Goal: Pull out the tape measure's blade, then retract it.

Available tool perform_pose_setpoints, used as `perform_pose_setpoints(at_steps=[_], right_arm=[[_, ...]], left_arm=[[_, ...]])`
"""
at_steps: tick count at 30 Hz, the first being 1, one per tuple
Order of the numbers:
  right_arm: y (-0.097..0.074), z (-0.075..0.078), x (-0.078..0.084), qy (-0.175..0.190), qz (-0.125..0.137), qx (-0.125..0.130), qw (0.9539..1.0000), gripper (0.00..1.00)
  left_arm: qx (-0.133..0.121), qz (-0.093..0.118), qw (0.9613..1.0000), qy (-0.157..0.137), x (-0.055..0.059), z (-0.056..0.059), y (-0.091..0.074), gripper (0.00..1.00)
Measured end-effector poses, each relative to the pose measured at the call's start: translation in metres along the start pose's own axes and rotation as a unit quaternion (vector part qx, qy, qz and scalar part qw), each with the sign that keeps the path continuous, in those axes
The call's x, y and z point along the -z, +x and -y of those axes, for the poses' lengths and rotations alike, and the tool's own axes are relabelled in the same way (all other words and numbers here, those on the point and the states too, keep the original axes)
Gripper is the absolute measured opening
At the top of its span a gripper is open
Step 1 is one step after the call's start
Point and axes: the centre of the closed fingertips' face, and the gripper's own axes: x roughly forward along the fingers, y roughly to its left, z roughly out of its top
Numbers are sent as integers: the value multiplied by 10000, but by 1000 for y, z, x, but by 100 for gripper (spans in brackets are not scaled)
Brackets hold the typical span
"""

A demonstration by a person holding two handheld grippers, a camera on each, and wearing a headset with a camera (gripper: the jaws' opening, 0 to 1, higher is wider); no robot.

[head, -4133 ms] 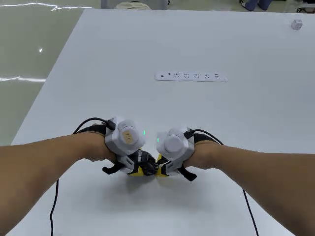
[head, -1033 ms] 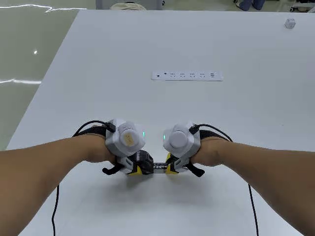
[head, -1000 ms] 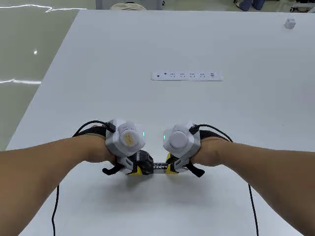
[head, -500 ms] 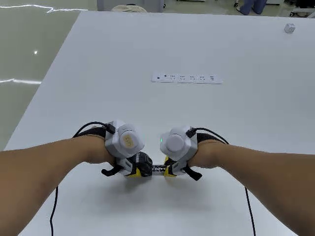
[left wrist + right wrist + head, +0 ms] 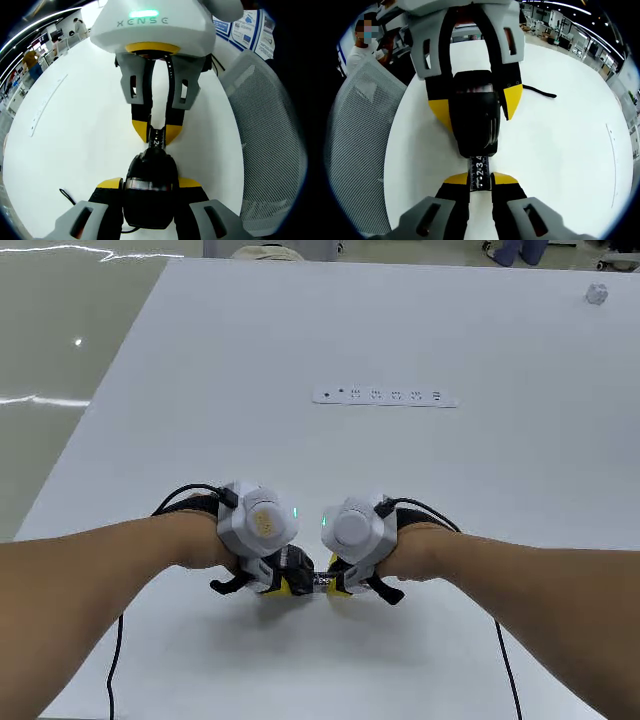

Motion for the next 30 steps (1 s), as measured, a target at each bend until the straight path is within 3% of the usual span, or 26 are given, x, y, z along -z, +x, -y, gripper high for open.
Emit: perform_pose_setpoints(at_steps=[1, 2, 4, 10, 30], right_arm=[[0, 0, 1, 6, -64, 0, 10000, 15], [-1, -1, 2, -320, -193, -5, 9993, 14], [0, -3, 2, -415, -245, -29, 9988, 14], [-2, -1, 5, -285, -118, -66, 9995, 13], [-8, 1, 17, -167, -81, -9, 9998, 13]], left_arm=[[4, 4, 10000, -1, 0, 0, 0, 36], [5, 11, 10000, -10, 0, 0, 0, 36], [10, 16, 10000, 2, 0, 0, -1, 36], [-28, 3, 10000, 8, 1, 0, -1, 36], [-34, 69, 10000, -6, 1, -1, -2, 36]])
